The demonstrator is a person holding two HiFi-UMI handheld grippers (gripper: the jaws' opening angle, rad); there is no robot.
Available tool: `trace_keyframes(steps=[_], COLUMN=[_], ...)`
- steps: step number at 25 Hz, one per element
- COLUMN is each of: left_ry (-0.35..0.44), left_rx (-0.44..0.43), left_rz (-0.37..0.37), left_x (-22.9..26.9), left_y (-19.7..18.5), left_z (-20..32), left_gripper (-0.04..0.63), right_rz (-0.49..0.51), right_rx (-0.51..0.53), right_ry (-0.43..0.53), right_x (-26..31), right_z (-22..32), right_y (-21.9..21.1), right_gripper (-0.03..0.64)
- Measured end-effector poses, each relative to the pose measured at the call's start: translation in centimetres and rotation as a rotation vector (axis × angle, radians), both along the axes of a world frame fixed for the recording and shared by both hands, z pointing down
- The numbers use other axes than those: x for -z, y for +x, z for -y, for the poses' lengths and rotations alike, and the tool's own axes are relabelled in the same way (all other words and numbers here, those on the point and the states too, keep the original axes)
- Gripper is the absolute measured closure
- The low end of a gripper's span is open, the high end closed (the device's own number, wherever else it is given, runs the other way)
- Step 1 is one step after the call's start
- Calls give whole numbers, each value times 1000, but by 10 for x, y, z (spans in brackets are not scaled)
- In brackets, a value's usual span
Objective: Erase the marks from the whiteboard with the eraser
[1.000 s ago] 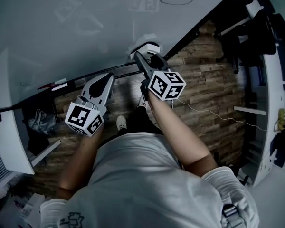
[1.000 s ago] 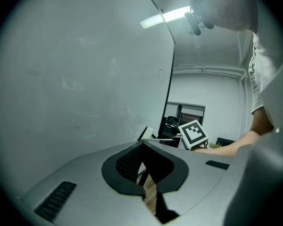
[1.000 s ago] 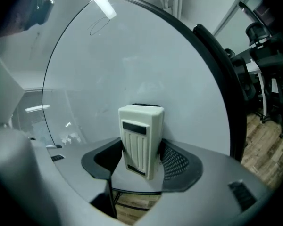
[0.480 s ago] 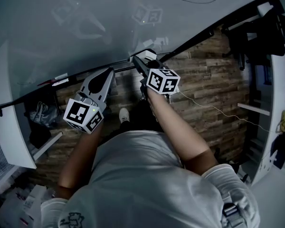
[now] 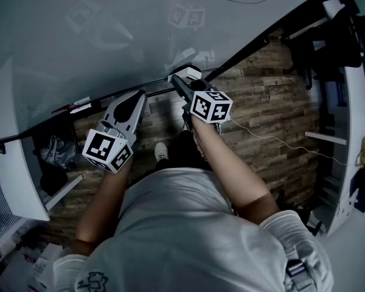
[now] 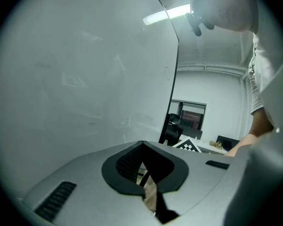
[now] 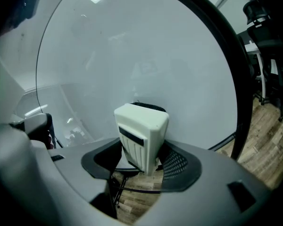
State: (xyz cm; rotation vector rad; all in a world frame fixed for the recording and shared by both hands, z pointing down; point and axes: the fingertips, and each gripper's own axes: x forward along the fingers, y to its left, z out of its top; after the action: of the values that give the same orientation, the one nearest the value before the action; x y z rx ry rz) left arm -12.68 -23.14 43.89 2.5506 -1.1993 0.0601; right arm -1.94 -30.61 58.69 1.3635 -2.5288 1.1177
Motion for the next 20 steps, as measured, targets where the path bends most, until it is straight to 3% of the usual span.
trace_keyframes(steps=[6,12,20], left_ry=[35,81,141], left_rx=[-19,-54,-136], left_rz=[-8,-15,-89], left_x=[15,41,84], left_y=[-11,-28,-29], left_z=[-18,-48,-97], left_gripper=[589,589,589], right_rz=[12,36,57], right_rx=[9,59,109], right_ry=[66,184,359], right_x=[32,99,189], right_z=[-23,-64,-129], right_y=[-2,-11,-21], right_gripper=[373,373,373])
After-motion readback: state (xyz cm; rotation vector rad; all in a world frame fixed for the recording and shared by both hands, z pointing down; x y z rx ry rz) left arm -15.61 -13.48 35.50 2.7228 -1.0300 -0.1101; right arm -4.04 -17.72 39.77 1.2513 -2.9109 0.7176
